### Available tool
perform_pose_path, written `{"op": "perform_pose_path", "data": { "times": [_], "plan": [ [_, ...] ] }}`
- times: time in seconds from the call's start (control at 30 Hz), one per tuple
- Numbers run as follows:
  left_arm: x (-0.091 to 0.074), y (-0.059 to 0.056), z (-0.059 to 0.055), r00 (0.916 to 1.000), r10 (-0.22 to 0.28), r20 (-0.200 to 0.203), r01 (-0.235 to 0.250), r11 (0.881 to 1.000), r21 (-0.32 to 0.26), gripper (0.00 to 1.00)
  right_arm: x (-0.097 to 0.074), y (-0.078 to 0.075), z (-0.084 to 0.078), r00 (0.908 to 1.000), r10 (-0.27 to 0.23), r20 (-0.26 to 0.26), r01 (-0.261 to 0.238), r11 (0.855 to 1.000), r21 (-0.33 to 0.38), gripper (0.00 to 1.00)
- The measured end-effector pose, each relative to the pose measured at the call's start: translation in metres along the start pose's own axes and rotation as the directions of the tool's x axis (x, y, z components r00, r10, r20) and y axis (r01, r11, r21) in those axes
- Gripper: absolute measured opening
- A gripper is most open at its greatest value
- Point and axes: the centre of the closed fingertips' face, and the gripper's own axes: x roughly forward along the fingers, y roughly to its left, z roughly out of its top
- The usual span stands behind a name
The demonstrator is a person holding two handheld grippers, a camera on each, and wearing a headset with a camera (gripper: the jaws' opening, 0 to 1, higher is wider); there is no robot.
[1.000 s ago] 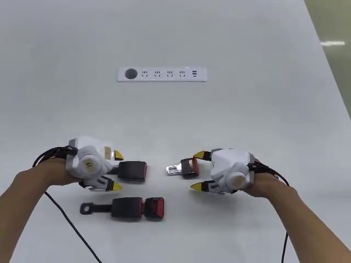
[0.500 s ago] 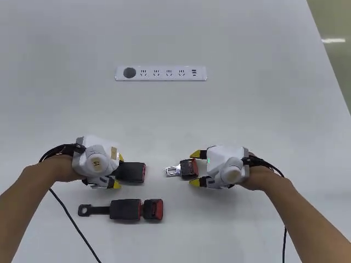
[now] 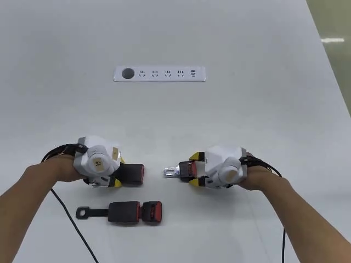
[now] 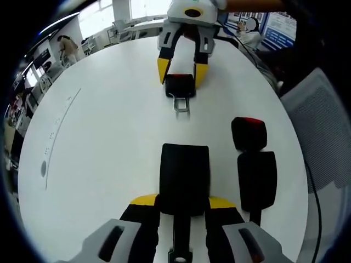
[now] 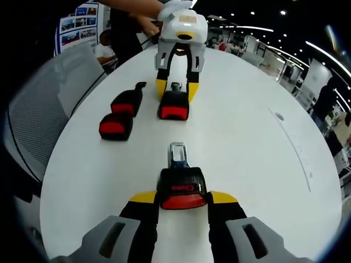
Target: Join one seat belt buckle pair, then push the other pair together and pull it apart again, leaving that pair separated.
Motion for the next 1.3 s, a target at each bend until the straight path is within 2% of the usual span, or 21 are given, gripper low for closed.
{"op": "perform_pose_path", "data": {
  "times": [0.2, 0.73, 1.3],
  "plan": [
    [-0.0001, 0.0001, -0.0001, 1.0000, 0.000, -0.003, 0.000, 1.000, 0.015, 0.33, 0.0024, -0.0009, -0.0018, 1.0000, 0.001, 0.002, -0.001, 1.000, -0.010, 0.32],
    [0.0013, 0.0018, -0.0006, 0.9999, 0.012, 0.001, -0.012, 1.000, -0.029, 0.32, 0.0015, -0.0009, -0.0012, 1.0000, 0.003, -0.002, -0.003, 1.000, -0.022, 0.31],
    [0.0011, 0.0014, -0.0004, 0.9998, 0.015, -0.012, -0.015, 0.999, -0.029, 0.32, 0.0036, -0.0001, 0.0030, 1.0000, 0.002, -0.003, -0.002, 1.000, -0.022, 0.30]
  ]
}}
